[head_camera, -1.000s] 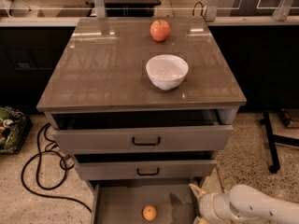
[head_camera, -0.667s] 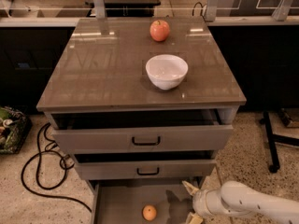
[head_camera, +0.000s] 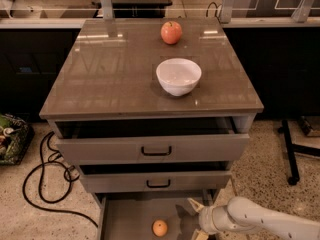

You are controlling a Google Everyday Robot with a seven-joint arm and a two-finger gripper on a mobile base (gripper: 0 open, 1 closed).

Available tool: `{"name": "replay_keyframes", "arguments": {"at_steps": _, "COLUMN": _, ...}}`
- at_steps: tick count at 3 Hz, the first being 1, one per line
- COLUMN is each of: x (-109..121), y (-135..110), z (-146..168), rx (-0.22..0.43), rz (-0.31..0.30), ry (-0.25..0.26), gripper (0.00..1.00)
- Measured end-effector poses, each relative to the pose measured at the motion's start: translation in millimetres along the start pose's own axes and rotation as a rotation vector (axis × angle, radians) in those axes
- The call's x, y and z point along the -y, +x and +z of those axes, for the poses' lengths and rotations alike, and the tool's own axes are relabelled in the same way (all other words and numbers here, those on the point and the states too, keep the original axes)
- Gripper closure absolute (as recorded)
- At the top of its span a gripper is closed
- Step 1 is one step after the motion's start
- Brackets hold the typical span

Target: Pick orange from bottom drawer and place on counter

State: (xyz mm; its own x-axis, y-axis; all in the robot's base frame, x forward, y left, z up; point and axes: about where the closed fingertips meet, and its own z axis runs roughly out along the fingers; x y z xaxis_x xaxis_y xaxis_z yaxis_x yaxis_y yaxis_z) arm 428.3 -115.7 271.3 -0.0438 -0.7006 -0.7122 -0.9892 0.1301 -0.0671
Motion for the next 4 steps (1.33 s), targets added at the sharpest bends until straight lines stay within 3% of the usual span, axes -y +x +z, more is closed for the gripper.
{"name": "replay_keyframes", "arguments": {"at_steps": 1, "x": -2, "y": 11, "z": 27, "rx": 0.050, "rz": 0.010, "ry": -0.013, "gripper": 0.00}}
{"name": "replay_keyframes", "arguments": {"at_steps": 3, "x": 3, "y": 5, "z": 70, "rx": 0.183, "rz": 0.013, "ry": -0.045, "gripper": 0.00}}
{"name": "replay_keyframes", "arguments": {"at_steps": 4, "x": 3, "y": 5, "z": 70, "rx": 0.184, "rz": 0.013, "ry": -0.045, "gripper": 0.00}}
